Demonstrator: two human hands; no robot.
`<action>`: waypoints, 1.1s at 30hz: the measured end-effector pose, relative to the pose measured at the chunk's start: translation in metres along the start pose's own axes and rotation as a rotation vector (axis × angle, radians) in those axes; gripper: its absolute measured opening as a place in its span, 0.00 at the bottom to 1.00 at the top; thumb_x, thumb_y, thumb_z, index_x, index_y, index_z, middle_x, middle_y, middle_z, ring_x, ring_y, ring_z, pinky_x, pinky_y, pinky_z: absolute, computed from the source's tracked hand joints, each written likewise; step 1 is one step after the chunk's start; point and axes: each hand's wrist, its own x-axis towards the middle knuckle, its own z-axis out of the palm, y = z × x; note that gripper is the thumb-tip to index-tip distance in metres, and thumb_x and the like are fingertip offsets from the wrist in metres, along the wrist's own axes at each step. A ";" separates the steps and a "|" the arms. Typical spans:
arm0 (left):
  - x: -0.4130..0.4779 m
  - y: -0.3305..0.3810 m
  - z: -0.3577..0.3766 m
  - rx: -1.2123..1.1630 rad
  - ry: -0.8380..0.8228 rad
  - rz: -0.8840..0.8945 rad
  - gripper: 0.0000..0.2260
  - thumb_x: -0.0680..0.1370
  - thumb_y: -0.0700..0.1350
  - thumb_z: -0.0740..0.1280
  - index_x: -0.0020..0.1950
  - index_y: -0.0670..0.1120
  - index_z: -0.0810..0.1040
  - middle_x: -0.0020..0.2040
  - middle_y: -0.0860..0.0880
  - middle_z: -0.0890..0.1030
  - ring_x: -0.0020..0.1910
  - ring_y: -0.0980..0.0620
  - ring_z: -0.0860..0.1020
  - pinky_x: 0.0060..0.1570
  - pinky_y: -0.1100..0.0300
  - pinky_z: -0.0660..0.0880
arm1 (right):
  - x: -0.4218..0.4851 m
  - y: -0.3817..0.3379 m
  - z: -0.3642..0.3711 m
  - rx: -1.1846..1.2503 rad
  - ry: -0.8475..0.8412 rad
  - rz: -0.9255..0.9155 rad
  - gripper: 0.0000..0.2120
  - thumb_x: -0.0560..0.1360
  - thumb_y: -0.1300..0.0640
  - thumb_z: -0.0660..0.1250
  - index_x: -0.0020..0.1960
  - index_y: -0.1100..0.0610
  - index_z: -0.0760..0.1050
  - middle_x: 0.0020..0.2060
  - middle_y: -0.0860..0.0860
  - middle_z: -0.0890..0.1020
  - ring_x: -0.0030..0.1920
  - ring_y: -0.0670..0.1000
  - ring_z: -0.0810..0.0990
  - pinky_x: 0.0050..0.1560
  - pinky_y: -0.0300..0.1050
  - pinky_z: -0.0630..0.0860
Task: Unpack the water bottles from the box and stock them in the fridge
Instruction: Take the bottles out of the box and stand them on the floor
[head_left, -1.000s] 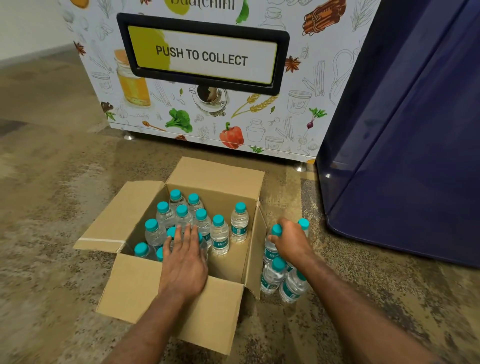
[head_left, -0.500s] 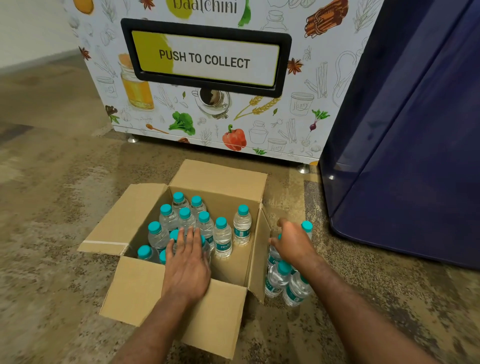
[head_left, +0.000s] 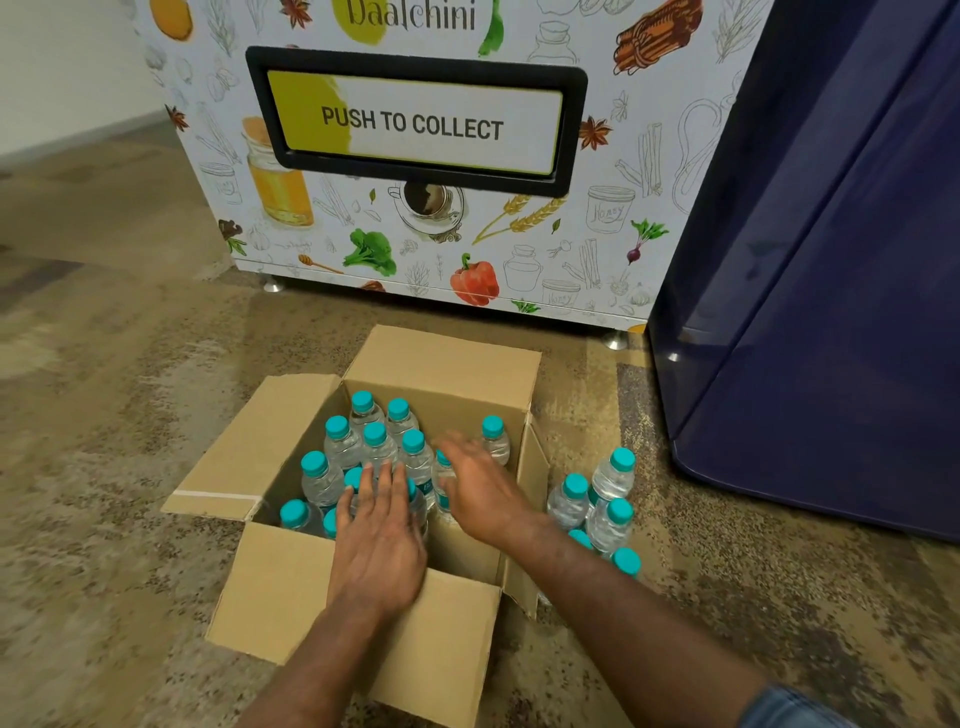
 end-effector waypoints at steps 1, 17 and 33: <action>0.000 0.000 0.000 -0.002 0.001 0.000 0.35 0.77 0.55 0.34 0.84 0.45 0.36 0.85 0.45 0.38 0.83 0.47 0.36 0.80 0.47 0.36 | 0.002 0.001 0.004 -0.012 -0.045 -0.002 0.26 0.82 0.61 0.59 0.78 0.53 0.58 0.78 0.54 0.58 0.78 0.57 0.56 0.77 0.52 0.55; 0.003 -0.004 0.009 -0.028 0.071 0.035 0.41 0.73 0.58 0.28 0.85 0.45 0.43 0.85 0.44 0.45 0.84 0.45 0.42 0.80 0.46 0.40 | -0.002 0.008 0.018 0.019 0.275 -0.006 0.18 0.78 0.64 0.64 0.67 0.53 0.74 0.60 0.50 0.77 0.62 0.50 0.69 0.63 0.48 0.72; 0.003 -0.006 0.012 -0.036 0.081 0.040 0.40 0.72 0.59 0.27 0.83 0.46 0.39 0.85 0.45 0.41 0.83 0.47 0.38 0.80 0.47 0.37 | -0.031 0.028 -0.145 0.256 0.839 0.157 0.13 0.78 0.57 0.69 0.61 0.50 0.75 0.52 0.47 0.76 0.53 0.45 0.74 0.48 0.25 0.68</action>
